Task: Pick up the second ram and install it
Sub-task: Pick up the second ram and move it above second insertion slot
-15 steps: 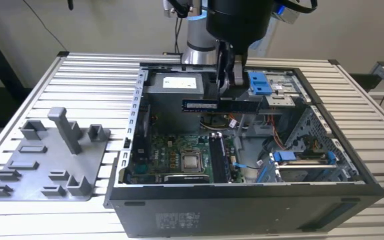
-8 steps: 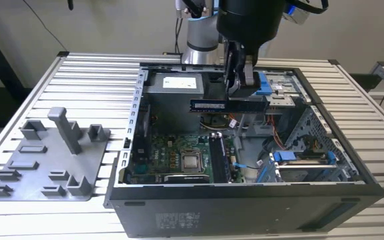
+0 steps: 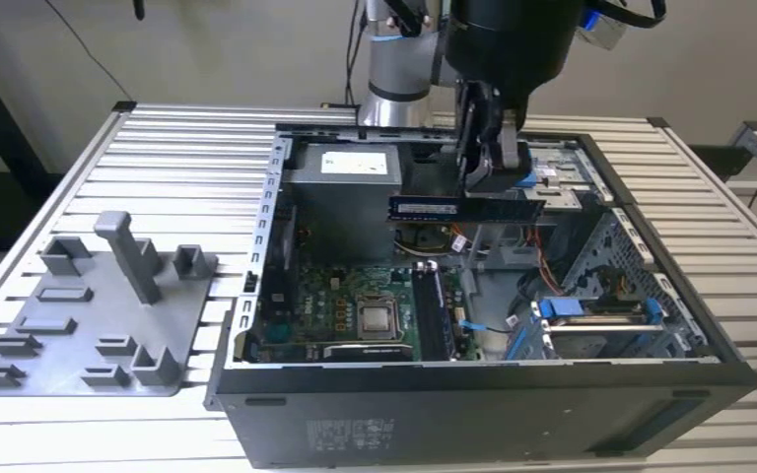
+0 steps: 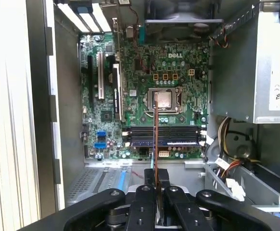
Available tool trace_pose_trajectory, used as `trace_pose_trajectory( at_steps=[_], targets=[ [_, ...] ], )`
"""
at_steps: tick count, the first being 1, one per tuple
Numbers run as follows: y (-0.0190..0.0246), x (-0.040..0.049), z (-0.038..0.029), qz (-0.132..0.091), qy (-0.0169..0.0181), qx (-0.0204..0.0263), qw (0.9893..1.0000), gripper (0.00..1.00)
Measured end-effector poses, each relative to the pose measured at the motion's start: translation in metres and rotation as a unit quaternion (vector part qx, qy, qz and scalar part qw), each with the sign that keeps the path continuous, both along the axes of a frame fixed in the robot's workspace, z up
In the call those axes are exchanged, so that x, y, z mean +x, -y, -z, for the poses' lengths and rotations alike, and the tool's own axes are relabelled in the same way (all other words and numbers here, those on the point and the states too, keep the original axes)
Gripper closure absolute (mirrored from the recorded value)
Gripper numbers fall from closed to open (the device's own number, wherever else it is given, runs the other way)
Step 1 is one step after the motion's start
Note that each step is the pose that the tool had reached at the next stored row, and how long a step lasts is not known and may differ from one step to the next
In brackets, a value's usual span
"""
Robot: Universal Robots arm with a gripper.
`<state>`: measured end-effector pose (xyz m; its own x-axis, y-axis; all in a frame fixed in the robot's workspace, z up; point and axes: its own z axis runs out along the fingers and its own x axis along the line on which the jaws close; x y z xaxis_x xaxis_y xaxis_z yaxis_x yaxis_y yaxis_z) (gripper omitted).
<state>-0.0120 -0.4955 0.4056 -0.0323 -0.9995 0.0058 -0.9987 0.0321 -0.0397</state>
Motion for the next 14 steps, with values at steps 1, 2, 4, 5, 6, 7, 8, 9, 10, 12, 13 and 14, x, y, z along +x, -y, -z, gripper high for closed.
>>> trace_pose_trajectory(
  at_steps=[1, 2, 4, 5, 6, 7, 8, 9, 10, 12, 13, 14],
  targets=[
    [0.0, 0.0015, 0.0, 0.0, 0.0, 0.0, 1.0, 0.86],
    [0.0, 0.003, 0.0, 0.0, 0.0, 0.0, 1.0, 0.86],
    [0.0, 0.0059, 0.0, 0.0, 0.0, 0.0, 1.0, 0.86],
    [0.0, 0.0074, 0.0, 0.0, 0.0, 0.0, 1.0, 0.86],
    [0.0, 0.0089, 0.0, 0.0, 0.0, 0.0, 1.0, 0.86],
    [0.0, 0.0103, 0.0, 0.0, 0.0, 0.0, 1.0, 0.86],
    [0.0, 0.0118, 0.0, 0.0, 0.0, 0.0, 1.0, 0.86],
    [0.0, 0.0133, 0.0, 0.0, 0.0, 0.0, 1.0, 0.86],
    [0.0, 0.0147, 0.0, 0.0, 0.0, 0.0, 1.0, 0.86],
    [0.0, 0.0169, 0.0, 0.0, 0.0, 0.0, 1.0, 0.86],
    [0.0, 0.0179, 0.0, 0.0, 0.0, 0.0, 1.0, 0.86],
    [0.0, 0.0187, 0.0, 0.0, 0.0, 0.0, 1.0, 0.86]
  ],
)
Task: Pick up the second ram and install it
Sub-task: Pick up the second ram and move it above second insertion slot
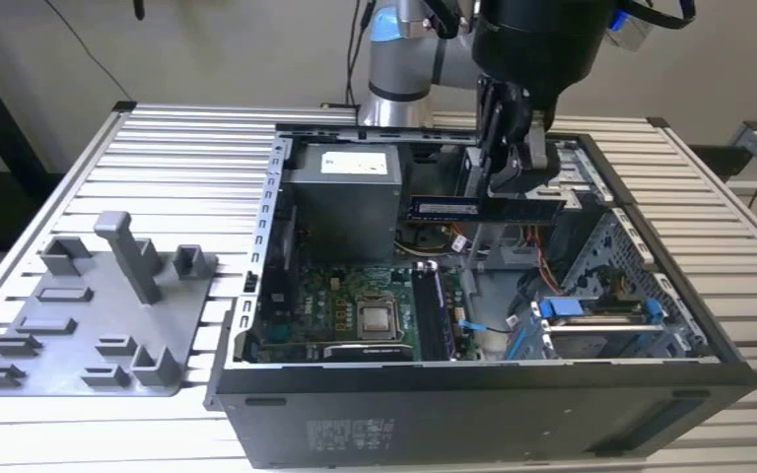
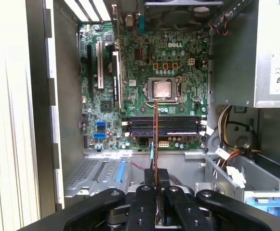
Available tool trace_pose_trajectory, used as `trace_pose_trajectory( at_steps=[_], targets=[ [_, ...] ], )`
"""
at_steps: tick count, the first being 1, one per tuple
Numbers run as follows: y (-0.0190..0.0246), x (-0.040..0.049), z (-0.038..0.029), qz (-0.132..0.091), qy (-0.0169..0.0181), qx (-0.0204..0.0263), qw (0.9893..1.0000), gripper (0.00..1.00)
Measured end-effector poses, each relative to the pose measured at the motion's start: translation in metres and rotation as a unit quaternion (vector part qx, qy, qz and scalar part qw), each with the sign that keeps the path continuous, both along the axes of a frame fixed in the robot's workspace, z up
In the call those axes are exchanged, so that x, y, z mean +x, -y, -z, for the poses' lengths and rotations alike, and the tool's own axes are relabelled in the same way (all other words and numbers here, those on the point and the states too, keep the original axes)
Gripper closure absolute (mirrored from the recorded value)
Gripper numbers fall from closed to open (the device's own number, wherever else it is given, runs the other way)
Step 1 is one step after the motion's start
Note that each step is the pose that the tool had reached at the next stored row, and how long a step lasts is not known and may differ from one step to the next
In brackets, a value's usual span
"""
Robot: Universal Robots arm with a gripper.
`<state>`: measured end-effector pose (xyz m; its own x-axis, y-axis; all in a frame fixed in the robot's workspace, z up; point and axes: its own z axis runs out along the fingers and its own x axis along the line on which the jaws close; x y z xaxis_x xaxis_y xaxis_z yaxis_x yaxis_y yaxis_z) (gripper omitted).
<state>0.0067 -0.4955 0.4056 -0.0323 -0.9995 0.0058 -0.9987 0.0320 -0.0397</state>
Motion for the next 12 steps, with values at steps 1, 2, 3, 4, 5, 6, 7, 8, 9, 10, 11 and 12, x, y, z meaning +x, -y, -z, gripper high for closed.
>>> trace_pose_trajectory(
  at_steps=[1, 2, 3, 4, 5, 6, 7, 8, 9, 10, 11, 12],
  targets=[
    [0.0, 0.0001, 0.0, 0.0, 0.0, 0.0, 1.0, 0.86],
    [0.0, 0.0001, 0.0, 0.0, 0.0, 0.0, 1.0, 0.86],
    [0.0, 0.0001, 0.0, 0.0, 0.0, 0.0, 1.0, 0.86],
    [-0.0005, 0.0002, 0.0, 0.0, 0.0, 0.0, 1.0, 0.86],
    [-0.0022, 0.0002, 0.0002, 0.0, 0.0, 0.0001, 1.0, 0.86],
    [-0.0047, 0.0002, 0.0003, 0.0, 0.0, 0.0, 1.0, 0.86],
    [-0.0073, 0.0, 0.0006, 0.0, 0.0, 0.0001, 1.0, 0.86],
    [-0.0098, -0.0004, 0.0008, 0.0, 0.0, 0.0001, 1.0, 0.86],
    [-0.0121, -0.0011, 0.0011, 0.0, 0.0, 0.0, 1.0, 0.86],
    [-0.0143, -0.0021, 0.0014, 0.0, 0.0001, 0.0, 1.0, 0.86],
    [-0.0163, -0.0034, 0.0018, 0.001, 0.0001, 0.0, 1.0, 0.86],
    [-0.0185, -0.0049, 0.0021, 0.001, 0.0002, 0.0, 1.0, 0.86]
  ],
)
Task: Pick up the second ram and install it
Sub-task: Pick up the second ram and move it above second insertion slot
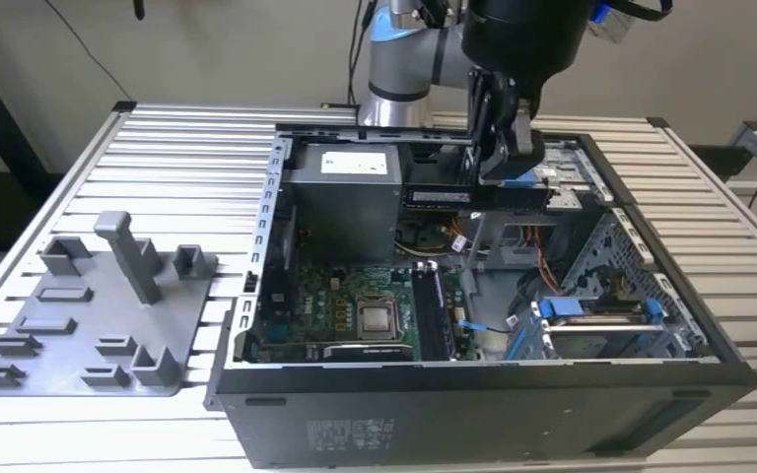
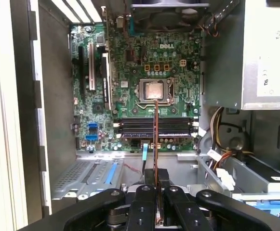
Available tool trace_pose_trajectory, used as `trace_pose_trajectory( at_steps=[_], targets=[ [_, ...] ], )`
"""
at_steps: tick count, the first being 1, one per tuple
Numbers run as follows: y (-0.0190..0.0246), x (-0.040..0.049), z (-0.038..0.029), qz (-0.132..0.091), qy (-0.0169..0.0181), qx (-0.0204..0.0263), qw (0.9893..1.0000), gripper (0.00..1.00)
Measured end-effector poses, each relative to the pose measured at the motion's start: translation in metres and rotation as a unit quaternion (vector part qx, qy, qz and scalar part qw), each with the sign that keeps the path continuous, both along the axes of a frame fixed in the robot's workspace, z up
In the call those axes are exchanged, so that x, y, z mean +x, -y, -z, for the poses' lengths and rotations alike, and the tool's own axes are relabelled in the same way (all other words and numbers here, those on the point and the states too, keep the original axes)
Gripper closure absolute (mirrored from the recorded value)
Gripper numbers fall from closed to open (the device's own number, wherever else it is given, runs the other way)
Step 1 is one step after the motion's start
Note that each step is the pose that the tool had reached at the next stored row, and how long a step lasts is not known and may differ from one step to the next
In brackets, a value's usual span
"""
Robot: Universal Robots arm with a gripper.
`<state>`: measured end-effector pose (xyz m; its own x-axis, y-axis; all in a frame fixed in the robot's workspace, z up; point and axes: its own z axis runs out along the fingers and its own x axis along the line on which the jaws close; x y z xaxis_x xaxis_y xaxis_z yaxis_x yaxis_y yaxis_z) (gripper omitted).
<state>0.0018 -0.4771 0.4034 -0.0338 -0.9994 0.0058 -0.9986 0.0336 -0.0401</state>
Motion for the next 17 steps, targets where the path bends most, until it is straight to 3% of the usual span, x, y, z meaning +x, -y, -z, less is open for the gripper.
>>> trace_pose_trajectory(
  at_steps=[11, 17],
  targets=[
    [-0.0289, -0.0034, 0.0041, 0.0, 0.0002, 0.0, 1.0, 0.86],
    [-0.036, -0.0026, 0.0045, 0.0, 0.0002, 0.0, 1.0, 0.86]
  ],
)
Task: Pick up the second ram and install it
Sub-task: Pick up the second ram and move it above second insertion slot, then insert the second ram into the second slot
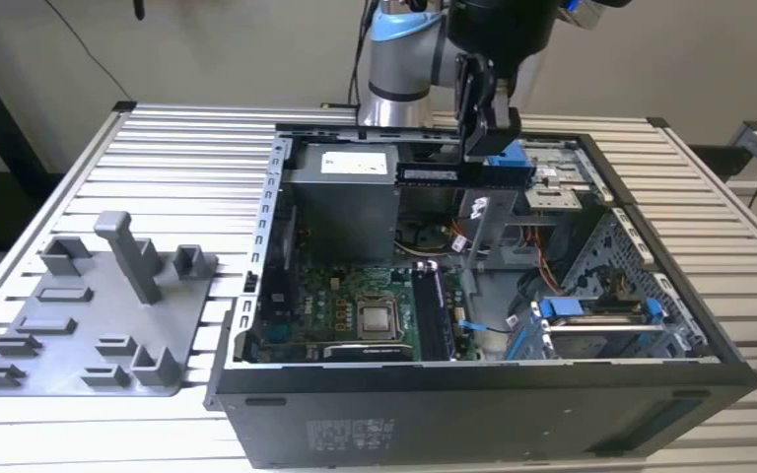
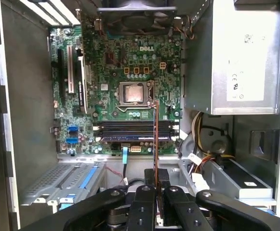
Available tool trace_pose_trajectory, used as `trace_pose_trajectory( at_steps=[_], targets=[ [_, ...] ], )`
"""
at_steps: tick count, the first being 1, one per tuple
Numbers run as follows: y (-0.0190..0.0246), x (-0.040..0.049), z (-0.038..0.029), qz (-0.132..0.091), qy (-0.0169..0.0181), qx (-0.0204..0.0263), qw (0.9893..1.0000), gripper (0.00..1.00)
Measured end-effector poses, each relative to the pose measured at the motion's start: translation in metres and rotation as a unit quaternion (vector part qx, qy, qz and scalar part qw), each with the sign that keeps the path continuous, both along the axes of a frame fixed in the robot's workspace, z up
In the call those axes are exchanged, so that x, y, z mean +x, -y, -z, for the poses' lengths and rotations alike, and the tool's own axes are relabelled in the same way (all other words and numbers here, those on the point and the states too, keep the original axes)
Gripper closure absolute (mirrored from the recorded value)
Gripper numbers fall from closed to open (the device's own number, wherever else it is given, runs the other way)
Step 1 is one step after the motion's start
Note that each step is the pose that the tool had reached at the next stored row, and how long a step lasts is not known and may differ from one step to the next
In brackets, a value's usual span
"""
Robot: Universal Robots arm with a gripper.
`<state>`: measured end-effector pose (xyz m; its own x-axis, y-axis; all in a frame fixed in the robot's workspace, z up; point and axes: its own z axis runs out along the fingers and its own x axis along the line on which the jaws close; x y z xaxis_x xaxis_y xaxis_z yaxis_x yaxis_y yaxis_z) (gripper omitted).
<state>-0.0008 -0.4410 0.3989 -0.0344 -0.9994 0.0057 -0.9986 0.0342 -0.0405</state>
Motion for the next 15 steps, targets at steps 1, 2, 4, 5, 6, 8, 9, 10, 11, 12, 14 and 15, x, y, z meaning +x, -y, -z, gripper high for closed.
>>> trace_pose_trajectory(
  at_steps=[1, 2, 4, 5, 6, 8, 9, 10, 11, 12, 14, 15],
  targets=[
    [-0.0002, 0.0001, 0.0, 0.0, 0.0, 0.0, 1.0, 0.86],
    [-0.0003, 0.0001, 0.0, 0.0, 0.0, 0.0, 1.0, 0.86],
    [-0.0006, 0.0002, 0.0, 0.0, 0.0, 0.0, 1.0, 0.86],
    [-0.0006, 0.0002, 0.0, 0.0, 0.0, -0.0001, 1.0, 0.86],
    [-0.0007, 0.0002, 0.0, 0.0, 0.0, 0.0, 1.0, 0.86],
    [-0.0007, 0.0002, 0.0, 0.0, 0.0, 0.0, 1.0, 0.86],
    [-0.0007, 0.0002, 0.0, 0.0, 0.0, 0.0, 1.0, 0.86],
    [-0.0007, 0.0002, 0.0, 0.0, 0.0, 0.0, 1.0, 0.86],
    [-0.0007, 0.0002, 0.0, 0.0, 0.0, 0.0, 1.0, 0.86],
    [-0.0007, 0.0002, 0.0, 0.0, 0.0, 0.0, 1.0, 0.86],
    [-0.0007, 0.0002, 0.0, 0.0, 0.0, 0.0, 1.0, 0.86],
    [-0.0007, 0.0002, 0.0, 0.0, 0.0, 0.0, 1.0, 0.86]
  ],
)
